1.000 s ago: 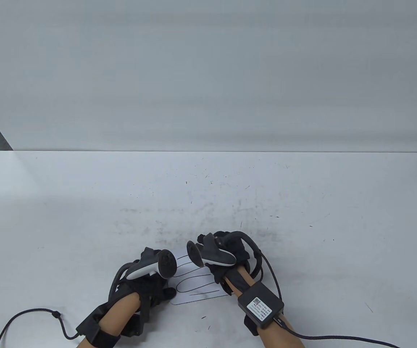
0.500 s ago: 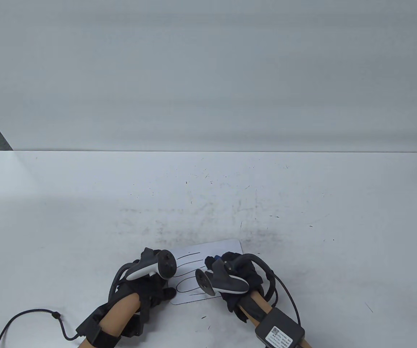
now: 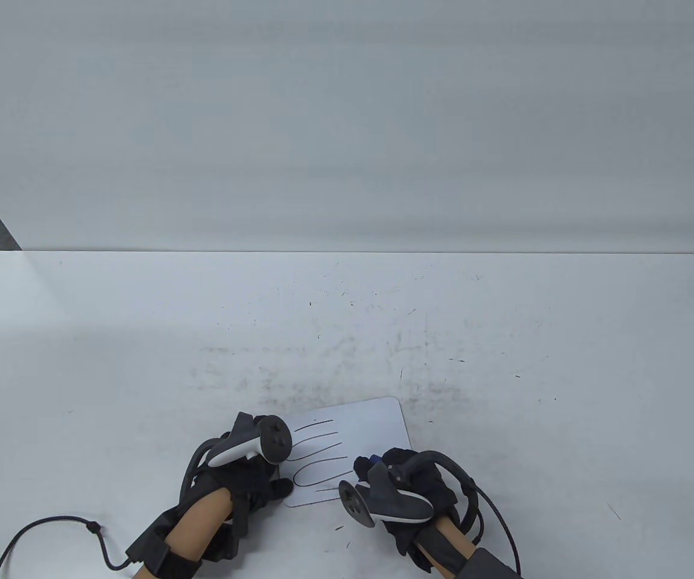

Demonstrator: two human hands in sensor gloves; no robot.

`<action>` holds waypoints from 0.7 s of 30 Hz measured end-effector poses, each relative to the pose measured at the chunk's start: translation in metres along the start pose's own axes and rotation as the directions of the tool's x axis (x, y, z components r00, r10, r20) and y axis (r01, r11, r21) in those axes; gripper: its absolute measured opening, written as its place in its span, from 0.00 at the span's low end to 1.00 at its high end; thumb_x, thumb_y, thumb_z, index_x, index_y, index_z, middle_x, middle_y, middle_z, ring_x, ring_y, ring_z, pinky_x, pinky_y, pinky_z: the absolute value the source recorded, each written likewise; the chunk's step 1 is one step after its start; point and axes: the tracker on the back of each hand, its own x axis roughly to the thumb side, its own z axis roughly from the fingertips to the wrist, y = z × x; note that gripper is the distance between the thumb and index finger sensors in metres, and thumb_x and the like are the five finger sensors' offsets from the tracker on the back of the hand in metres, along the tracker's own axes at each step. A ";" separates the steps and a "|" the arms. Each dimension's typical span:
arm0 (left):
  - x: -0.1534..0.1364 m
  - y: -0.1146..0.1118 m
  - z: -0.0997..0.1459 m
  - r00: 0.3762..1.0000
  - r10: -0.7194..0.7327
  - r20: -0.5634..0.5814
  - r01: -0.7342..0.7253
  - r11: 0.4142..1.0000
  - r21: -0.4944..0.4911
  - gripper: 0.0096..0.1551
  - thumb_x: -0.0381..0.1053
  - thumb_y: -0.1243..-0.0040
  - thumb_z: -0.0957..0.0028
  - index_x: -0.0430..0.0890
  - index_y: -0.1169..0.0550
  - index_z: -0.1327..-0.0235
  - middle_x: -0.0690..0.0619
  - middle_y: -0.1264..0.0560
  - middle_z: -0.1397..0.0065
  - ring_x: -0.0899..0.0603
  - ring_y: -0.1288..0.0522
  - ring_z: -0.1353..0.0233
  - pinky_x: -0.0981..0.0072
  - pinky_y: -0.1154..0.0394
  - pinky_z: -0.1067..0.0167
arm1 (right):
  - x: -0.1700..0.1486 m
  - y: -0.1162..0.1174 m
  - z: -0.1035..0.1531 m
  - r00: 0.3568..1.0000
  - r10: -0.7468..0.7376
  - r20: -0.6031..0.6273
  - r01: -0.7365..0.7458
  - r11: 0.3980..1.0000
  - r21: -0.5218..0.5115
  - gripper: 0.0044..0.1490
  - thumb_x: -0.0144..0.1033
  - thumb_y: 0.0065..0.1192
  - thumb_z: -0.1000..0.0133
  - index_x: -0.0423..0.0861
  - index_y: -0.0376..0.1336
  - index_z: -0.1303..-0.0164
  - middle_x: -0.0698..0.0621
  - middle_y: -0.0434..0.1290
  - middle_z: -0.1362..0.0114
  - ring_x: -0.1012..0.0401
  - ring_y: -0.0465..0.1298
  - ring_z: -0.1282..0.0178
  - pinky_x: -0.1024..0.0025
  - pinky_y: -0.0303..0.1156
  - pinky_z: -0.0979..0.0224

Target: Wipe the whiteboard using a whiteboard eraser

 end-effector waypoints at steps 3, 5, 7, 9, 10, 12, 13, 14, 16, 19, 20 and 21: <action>0.000 0.000 0.000 1.000 0.000 0.004 0.001 1.000 -0.003 0.57 0.62 0.58 0.55 0.47 0.77 0.34 0.41 0.82 0.27 0.27 0.81 0.26 0.30 0.73 0.31 | -0.001 -0.003 -0.014 1.000 -0.003 -0.003 0.003 1.000 -0.012 0.43 0.55 0.55 0.57 0.59 0.49 0.31 0.35 0.65 0.31 0.43 0.74 0.45 0.53 0.76 0.52; -0.001 0.000 0.000 1.000 0.003 0.009 -0.003 1.000 -0.010 0.57 0.61 0.58 0.55 0.47 0.77 0.34 0.41 0.82 0.27 0.27 0.82 0.27 0.30 0.73 0.31 | -0.001 -0.007 -0.030 1.000 -0.006 -0.017 0.006 1.000 -0.030 0.42 0.55 0.55 0.57 0.59 0.49 0.31 0.36 0.65 0.32 0.43 0.74 0.45 0.53 0.76 0.52; -0.001 0.000 0.000 1.000 0.004 0.013 -0.004 1.000 -0.012 0.57 0.61 0.59 0.55 0.47 0.77 0.35 0.41 0.82 0.27 0.27 0.82 0.27 0.30 0.73 0.31 | -0.001 -0.012 -0.046 1.000 -0.002 -0.026 0.001 0.999 -0.044 0.42 0.55 0.55 0.57 0.59 0.49 0.31 0.36 0.66 0.32 0.43 0.74 0.45 0.53 0.76 0.52; -0.001 0.000 0.000 1.000 0.008 0.018 -0.008 1.000 -0.010 0.58 0.62 0.58 0.55 0.47 0.77 0.35 0.41 0.82 0.27 0.27 0.82 0.27 0.30 0.74 0.31 | -0.002 -0.015 -0.060 0.999 -0.003 -0.036 0.001 0.999 -0.051 0.42 0.55 0.55 0.57 0.60 0.50 0.31 0.36 0.66 0.32 0.43 0.74 0.45 0.53 0.76 0.52; -0.001 -0.001 0.000 1.000 0.012 0.021 -0.011 1.000 -0.012 0.58 0.62 0.58 0.55 0.47 0.77 0.35 0.41 0.83 0.27 0.27 0.82 0.27 0.30 0.74 0.31 | -0.003 -0.019 -0.071 0.999 -0.008 -0.046 0.005 0.998 -0.056 0.42 0.55 0.55 0.57 0.60 0.50 0.31 0.36 0.66 0.32 0.43 0.74 0.45 0.53 0.76 0.52; -0.001 -0.001 0.000 1.000 0.013 0.020 -0.012 1.000 -0.016 0.58 0.62 0.58 0.55 0.47 0.78 0.35 0.41 0.83 0.28 0.27 0.83 0.27 0.30 0.74 0.32 | -0.003 -0.023 -0.086 0.998 -0.007 -0.060 0.003 0.998 -0.066 0.42 0.55 0.55 0.57 0.60 0.50 0.31 0.36 0.66 0.32 0.43 0.74 0.45 0.53 0.76 0.53; -0.001 -0.001 0.000 1.000 0.011 0.020 -0.011 1.000 -0.017 0.58 0.62 0.58 0.55 0.47 0.78 0.35 0.41 0.83 0.28 0.27 0.83 0.27 0.30 0.74 0.32 | -0.002 -0.025 -0.096 0.998 -0.009 -0.068 0.004 0.997 -0.071 0.42 0.55 0.55 0.57 0.60 0.50 0.32 0.36 0.66 0.32 0.43 0.74 0.45 0.52 0.76 0.53; -0.001 -0.001 0.000 1.000 0.011 0.020 -0.010 1.000 -0.017 0.58 0.62 0.58 0.55 0.47 0.78 0.35 0.41 0.83 0.28 0.27 0.83 0.27 0.30 0.74 0.32 | -0.002 -0.026 -0.101 0.997 -0.008 -0.072 0.003 0.997 -0.072 0.42 0.55 0.55 0.57 0.60 0.50 0.32 0.36 0.66 0.32 0.43 0.74 0.45 0.52 0.76 0.53; -0.001 -0.001 0.000 1.000 0.009 0.019 -0.009 1.000 -0.015 0.58 0.62 0.59 0.55 0.47 0.78 0.35 0.41 0.83 0.28 0.27 0.83 0.27 0.30 0.74 0.32 | -0.001 -0.031 -0.114 0.997 -0.006 -0.079 0.001 0.998 -0.068 0.42 0.55 0.55 0.57 0.60 0.50 0.32 0.36 0.66 0.32 0.43 0.74 0.45 0.53 0.76 0.53; -0.001 -0.001 0.000 1.000 0.004 0.018 -0.004 1.000 -0.014 0.58 0.62 0.59 0.55 0.46 0.78 0.35 0.41 0.83 0.28 0.26 0.83 0.27 0.30 0.74 0.32 | 0.000 -0.033 -0.121 0.996 -0.008 -0.084 0.003 0.998 -0.065 0.42 0.55 0.55 0.57 0.60 0.50 0.32 0.36 0.66 0.32 0.44 0.74 0.45 0.53 0.76 0.53; -0.001 -0.001 0.000 1.000 0.004 0.019 -0.004 1.000 -0.015 0.58 0.62 0.59 0.55 0.46 0.78 0.35 0.41 0.83 0.28 0.26 0.83 0.27 0.30 0.74 0.32 | 0.000 -0.033 -0.122 0.996 -0.012 -0.085 0.007 0.998 -0.059 0.42 0.55 0.56 0.57 0.60 0.50 0.32 0.36 0.66 0.32 0.44 0.74 0.45 0.53 0.76 0.53; -0.001 -0.001 0.000 1.000 0.005 0.019 -0.004 1.000 -0.016 0.58 0.61 0.59 0.55 0.46 0.78 0.35 0.41 0.83 0.28 0.26 0.83 0.27 0.30 0.74 0.32 | -0.001 -0.033 -0.122 0.996 -0.016 -0.085 0.012 0.998 -0.054 0.42 0.55 0.56 0.57 0.60 0.50 0.32 0.36 0.66 0.32 0.44 0.74 0.45 0.53 0.76 0.53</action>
